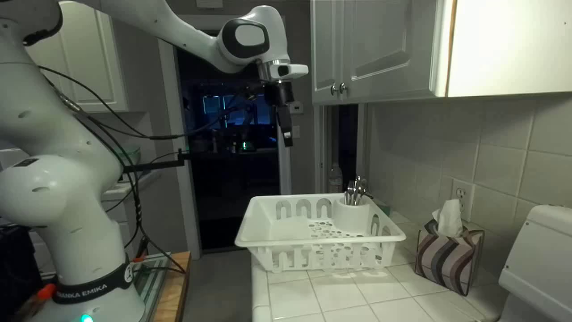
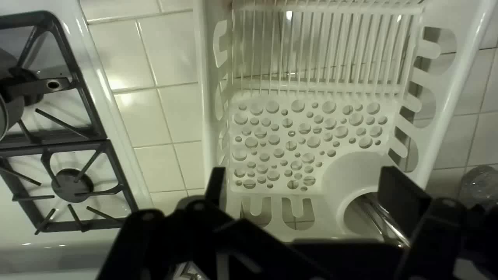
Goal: Remove the silver lid from the silver pot and put it in the white drying rack
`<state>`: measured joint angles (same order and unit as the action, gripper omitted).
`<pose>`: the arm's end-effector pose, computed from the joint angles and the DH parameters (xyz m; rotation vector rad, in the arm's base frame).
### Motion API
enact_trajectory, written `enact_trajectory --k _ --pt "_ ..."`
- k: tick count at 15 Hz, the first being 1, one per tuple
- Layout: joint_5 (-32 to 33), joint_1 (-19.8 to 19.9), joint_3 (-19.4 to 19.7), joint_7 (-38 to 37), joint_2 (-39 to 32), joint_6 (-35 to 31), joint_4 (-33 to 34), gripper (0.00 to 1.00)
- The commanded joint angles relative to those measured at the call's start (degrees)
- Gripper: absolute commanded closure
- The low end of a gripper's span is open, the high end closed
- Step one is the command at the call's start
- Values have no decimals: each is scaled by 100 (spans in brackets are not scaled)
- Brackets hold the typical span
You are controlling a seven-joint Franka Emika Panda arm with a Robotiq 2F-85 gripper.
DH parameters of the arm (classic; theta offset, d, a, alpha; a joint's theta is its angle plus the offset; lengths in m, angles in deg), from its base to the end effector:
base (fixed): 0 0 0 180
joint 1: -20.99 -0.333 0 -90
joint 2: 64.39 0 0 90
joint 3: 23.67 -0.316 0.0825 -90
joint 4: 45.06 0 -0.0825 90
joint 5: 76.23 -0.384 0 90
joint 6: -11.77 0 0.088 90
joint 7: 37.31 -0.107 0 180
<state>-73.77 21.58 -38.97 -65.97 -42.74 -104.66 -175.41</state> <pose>0.4377 0.1220 0.5119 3.0261 -0.3630 0.2492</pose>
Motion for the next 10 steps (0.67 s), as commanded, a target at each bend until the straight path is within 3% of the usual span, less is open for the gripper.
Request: enact_trajectory --k 1,7,10 --pt "48 -122 108 -37 -15 19 15 0" --pt "48 -122 108 -37 -15 19 15 0" --pt "547 150 128 -568 7 -329 -183 0"
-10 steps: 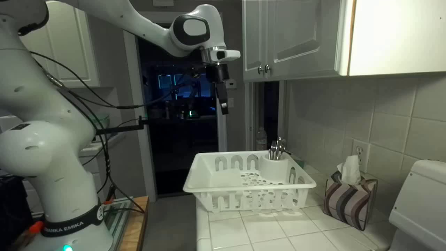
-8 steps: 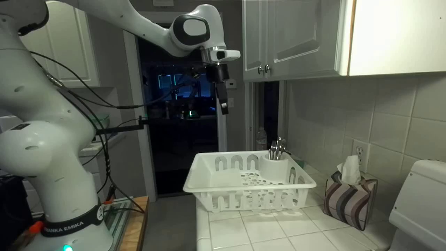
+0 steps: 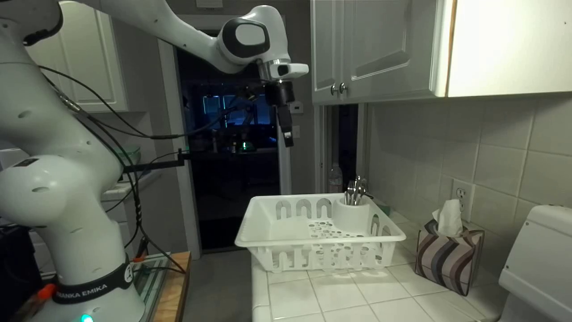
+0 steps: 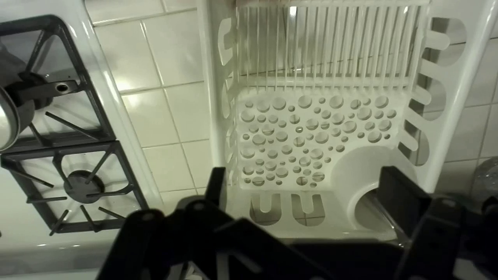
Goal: Remove the silver lid from the silver pot and put it in the white drying rack
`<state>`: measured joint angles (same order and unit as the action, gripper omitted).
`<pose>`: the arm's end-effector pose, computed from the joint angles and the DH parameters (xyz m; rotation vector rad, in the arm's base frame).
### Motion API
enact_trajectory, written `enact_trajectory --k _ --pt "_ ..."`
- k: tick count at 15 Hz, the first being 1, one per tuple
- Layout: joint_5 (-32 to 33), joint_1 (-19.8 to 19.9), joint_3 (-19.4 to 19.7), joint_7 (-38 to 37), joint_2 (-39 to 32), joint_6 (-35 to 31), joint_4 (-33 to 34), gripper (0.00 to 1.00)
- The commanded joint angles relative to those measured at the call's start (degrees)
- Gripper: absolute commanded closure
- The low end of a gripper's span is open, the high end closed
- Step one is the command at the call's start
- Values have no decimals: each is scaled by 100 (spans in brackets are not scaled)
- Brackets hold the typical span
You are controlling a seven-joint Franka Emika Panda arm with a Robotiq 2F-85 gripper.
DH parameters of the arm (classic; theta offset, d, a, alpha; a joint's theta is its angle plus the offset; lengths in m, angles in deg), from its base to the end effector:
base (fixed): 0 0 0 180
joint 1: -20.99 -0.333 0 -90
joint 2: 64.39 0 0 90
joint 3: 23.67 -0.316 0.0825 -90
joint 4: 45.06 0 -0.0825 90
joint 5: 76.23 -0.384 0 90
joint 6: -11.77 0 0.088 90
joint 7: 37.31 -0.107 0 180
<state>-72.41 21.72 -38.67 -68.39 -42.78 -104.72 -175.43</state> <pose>0.4391 0.1172 0.5120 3.0018 -0.4215 0.2616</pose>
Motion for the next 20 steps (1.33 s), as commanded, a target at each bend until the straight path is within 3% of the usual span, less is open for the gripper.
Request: enact_trajectory --k 1,7,11,20 --pt "494 158 194 -302 32 -462 -273 0" --pt "584 425 782 -51 155 -1574 -1202 0" --pt "761 627 1147 754 286 -2432 -1560 0" --pt "1510 1532 1765 1786 143 -2907 -1748 0"
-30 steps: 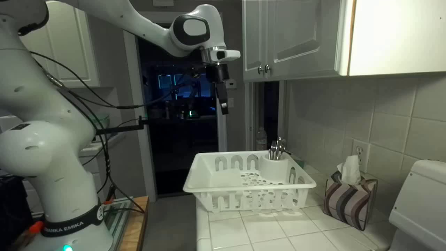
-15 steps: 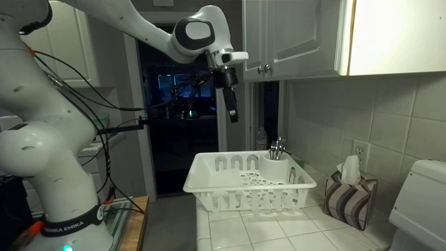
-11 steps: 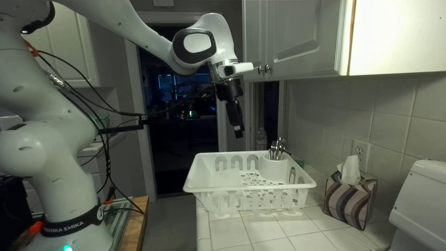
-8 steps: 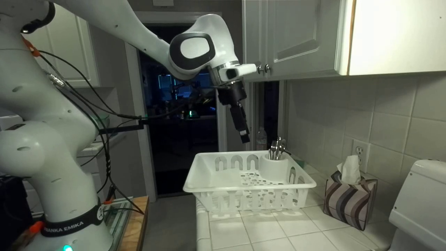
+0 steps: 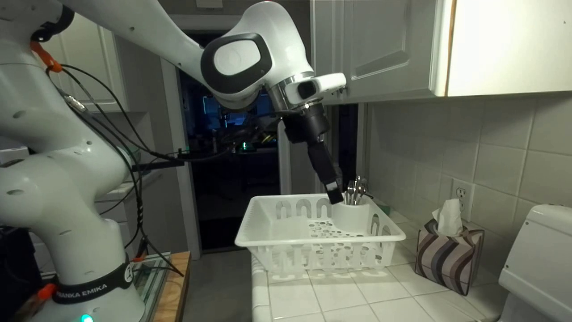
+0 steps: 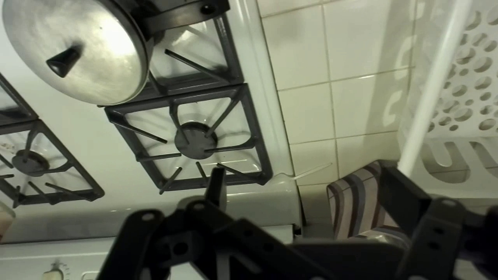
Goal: Remove the silver lid from the silver pot and put it in the white drying rack
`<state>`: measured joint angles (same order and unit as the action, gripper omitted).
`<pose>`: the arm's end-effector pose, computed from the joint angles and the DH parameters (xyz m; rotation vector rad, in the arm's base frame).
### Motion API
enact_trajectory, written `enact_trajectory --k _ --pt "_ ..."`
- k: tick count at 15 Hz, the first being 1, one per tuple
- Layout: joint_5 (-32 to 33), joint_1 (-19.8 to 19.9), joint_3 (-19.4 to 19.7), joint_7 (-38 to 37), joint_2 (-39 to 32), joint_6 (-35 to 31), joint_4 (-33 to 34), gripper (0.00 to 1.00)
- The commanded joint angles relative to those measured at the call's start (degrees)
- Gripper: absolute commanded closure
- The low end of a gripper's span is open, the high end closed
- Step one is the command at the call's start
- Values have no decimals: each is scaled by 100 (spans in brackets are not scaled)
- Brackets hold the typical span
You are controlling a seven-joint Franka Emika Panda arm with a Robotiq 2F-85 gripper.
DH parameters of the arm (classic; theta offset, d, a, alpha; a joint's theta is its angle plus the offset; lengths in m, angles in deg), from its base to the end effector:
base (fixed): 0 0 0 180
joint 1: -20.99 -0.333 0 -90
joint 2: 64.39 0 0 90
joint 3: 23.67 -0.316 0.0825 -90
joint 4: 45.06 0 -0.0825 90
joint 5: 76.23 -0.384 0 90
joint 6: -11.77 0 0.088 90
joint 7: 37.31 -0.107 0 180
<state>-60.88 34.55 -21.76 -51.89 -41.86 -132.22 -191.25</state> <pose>0.4246 -0.1155 0.4423 2.8721 -0.4860 0.5194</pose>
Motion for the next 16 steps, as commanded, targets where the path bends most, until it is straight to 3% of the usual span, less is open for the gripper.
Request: enact_trajectory --k 1,5,6,16 --pt "465 348 113 160 54 -154 -193 0" --pt "1164 860 139 -106 -47 -170 -245 0" --pt "797 613 195 76 -40 -39 -145 0" --pt "1359 845 115 1 -80 -120 -220 0"
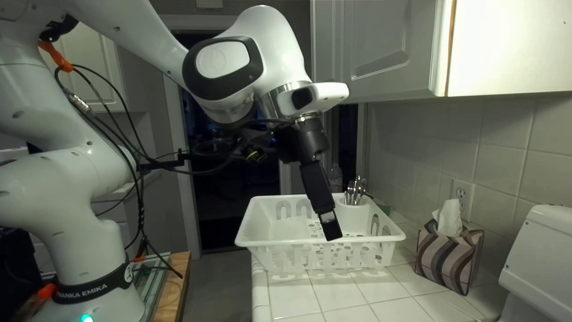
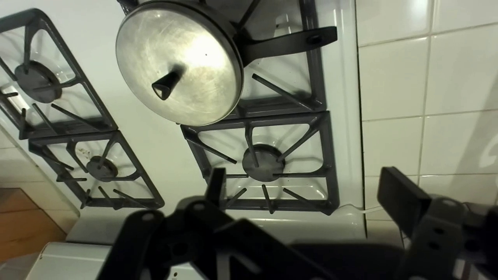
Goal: Remove the silver lid from the silver pot and put it in the white drying rack
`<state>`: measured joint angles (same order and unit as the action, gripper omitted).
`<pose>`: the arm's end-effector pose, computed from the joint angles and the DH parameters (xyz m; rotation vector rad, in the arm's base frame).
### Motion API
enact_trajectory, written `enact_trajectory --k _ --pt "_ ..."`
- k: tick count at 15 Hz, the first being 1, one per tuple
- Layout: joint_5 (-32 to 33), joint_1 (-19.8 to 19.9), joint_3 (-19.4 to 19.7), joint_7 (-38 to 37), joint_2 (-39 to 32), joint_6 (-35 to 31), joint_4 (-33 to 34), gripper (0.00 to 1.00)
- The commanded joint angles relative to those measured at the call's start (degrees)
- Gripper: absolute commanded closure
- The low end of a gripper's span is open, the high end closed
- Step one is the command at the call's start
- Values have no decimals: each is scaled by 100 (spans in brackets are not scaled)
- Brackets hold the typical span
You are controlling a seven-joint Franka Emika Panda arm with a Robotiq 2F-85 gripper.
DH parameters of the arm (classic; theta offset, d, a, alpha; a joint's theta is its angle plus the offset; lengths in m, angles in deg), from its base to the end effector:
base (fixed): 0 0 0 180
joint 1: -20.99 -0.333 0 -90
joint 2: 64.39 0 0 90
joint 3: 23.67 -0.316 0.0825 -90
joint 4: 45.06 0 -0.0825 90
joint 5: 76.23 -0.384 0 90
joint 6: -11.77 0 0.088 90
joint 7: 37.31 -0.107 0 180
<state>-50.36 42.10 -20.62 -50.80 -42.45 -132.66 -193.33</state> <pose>0.3968 -0.1736 0.4206 2.7517 -0.4564 0.4013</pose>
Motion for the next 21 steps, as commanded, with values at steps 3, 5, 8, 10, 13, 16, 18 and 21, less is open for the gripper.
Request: enact_trajectory --k 3,5,8,10,13,16,18,21 --pt "438 131 58 -45 -269 -118 95 0" --pt "412 104 145 31 -504 -166 175 0" --pt "461 163 290 -74 -976 -333 321 0" --pt "512 182 404 -135 -1242 -437 441 0" --pt "640 197 618 -265 -1592 -515 664 0" --pt "675 163 866 -370 -1835 -472 841 0" --pt "652 149 1019 -456 -1957 -480 894 0" --pt "581 134 1229 -592 -2121 -472 953 0"
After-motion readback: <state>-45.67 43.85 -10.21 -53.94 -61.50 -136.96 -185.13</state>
